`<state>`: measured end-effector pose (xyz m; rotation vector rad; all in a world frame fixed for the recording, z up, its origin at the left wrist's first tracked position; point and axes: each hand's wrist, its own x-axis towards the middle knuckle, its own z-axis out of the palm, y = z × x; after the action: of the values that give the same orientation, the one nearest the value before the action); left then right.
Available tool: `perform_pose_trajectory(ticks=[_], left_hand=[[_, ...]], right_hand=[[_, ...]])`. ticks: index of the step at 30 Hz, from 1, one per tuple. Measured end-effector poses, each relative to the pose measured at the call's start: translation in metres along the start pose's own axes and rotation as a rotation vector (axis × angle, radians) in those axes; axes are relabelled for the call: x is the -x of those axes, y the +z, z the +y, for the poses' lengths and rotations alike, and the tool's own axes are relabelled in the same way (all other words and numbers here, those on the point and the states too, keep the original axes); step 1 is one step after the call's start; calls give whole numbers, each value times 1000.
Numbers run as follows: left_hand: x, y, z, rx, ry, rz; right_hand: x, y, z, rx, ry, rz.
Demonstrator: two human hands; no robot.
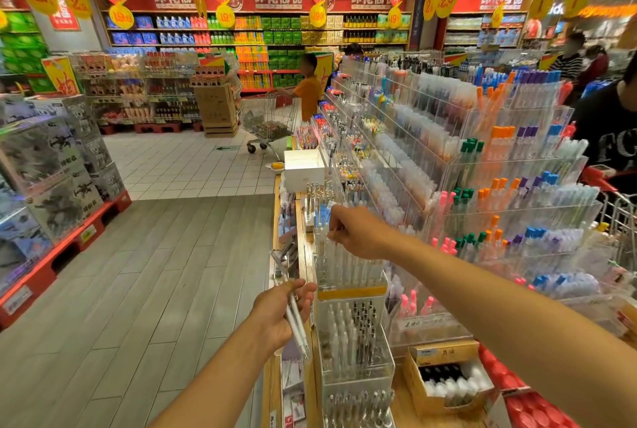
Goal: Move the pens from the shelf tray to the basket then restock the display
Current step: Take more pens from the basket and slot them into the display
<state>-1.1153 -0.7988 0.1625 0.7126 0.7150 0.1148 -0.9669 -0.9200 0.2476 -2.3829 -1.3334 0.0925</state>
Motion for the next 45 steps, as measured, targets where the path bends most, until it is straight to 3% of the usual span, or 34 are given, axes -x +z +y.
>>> perform_pose_trajectory(ticks=[8, 17, 20, 25, 28, 32, 35, 37, 40, 43, 45], left_hand=[[0, 6, 1, -101, 15, -29], [8, 15, 6, -77, 68, -91], [8, 15, 8, -107, 85, -114], [14, 22, 10, -84, 119, -248], [18, 25, 11, -32, 124, -331], [20, 27, 14, -38, 119, -345], [22, 32, 15, -55, 116, -364], [21, 36, 16, -84, 133, -305], [13, 33, 15, -191, 237, -16], [10, 26, 11, -331, 283, 207], [7, 22, 9, -423, 286, 251]], right_hand=[[-4, 19, 5, 180, -137, 76], [-11, 9, 6, 244, -105, -3], [-12, 2, 2, 95, -107, 28], [-11, -2, -10, -76, -155, -205], [-9, -1, -12, -199, -172, -214], [-2, -8, -10, -603, -93, -283], [0, -10, -8, -654, -122, -301], [0, -14, -9, -687, -97, -258], [-4, -23, -5, -674, -53, -152], [-8, -31, 1, -491, -35, 27], [-8, -30, 3, -329, -45, 81]])
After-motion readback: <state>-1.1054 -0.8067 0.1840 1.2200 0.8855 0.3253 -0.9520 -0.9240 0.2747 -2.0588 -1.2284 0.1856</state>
